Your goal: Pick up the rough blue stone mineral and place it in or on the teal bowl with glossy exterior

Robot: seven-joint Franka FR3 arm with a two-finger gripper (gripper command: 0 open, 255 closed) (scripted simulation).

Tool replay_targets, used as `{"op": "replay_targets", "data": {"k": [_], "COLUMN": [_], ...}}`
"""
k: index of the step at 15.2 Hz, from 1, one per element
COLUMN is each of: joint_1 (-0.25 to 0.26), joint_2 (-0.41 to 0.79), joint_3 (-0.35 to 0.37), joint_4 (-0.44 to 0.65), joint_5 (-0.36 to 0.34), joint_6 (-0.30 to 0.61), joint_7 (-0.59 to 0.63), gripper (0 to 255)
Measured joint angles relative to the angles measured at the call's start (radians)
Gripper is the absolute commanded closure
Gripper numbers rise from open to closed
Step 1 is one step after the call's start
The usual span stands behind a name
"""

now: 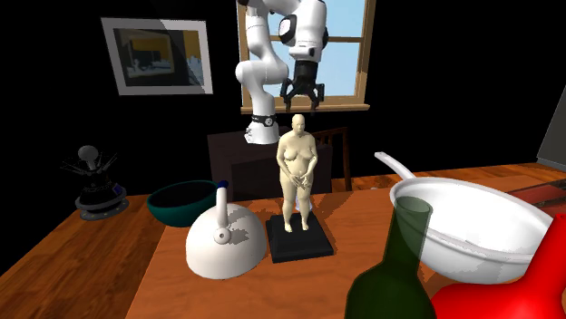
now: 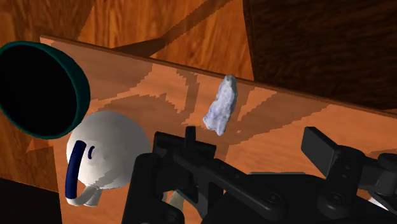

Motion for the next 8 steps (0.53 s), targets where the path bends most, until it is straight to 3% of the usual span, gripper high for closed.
{"op": "replay_targets", "data": {"k": [8], "joint_1": [-0.059], "joint_2": [0.334], "joint_3": [0.018], "joint_4": [0.058], "joint_5": [-0.12], "joint_6": [0.229], "joint_7": [0.192], "gripper": [0]}}
